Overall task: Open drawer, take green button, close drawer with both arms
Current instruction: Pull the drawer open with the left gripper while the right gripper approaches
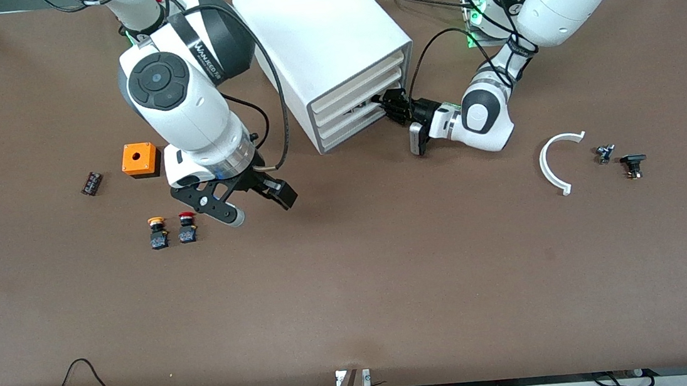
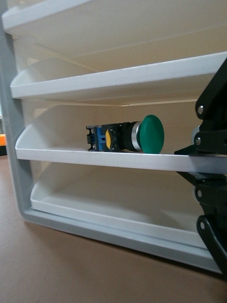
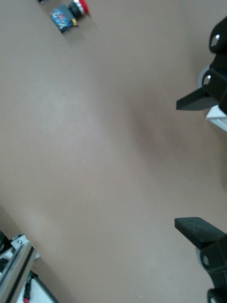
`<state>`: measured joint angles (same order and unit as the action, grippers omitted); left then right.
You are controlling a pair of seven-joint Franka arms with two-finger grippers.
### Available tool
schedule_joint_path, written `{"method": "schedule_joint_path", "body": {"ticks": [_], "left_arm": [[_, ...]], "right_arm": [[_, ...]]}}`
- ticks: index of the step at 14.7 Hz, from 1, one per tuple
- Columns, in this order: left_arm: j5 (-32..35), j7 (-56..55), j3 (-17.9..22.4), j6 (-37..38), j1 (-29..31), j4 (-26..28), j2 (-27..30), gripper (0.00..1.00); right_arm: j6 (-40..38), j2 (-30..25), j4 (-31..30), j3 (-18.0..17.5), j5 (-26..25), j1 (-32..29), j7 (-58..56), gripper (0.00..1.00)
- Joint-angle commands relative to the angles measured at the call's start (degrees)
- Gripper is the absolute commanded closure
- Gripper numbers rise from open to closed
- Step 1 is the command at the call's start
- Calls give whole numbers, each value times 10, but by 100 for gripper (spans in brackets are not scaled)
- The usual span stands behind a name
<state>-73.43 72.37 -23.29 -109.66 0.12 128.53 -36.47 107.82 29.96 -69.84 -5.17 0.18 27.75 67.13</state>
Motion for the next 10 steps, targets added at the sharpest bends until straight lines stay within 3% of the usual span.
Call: {"method": "schedule_joint_path", "body": {"ticks": [1, 6, 9, 10], "left_arm": [[-5, -20, 7, -7, 26, -25, 10, 100], [115, -95, 37, -5, 52, -112, 3, 100], [122, -119, 38, -4, 52, -122, 2, 100], [122, -121, 38, -4, 52, -126, 2, 53]], "right_arm": [[-23, 40, 62, 7, -18, 25, 87, 0], [-23, 66, 87, 9, -35, 53, 209, 0], [-22, 84, 106, 8, -35, 73, 268, 0], [-16, 91, 110, 7, -35, 82, 287, 0]]}}
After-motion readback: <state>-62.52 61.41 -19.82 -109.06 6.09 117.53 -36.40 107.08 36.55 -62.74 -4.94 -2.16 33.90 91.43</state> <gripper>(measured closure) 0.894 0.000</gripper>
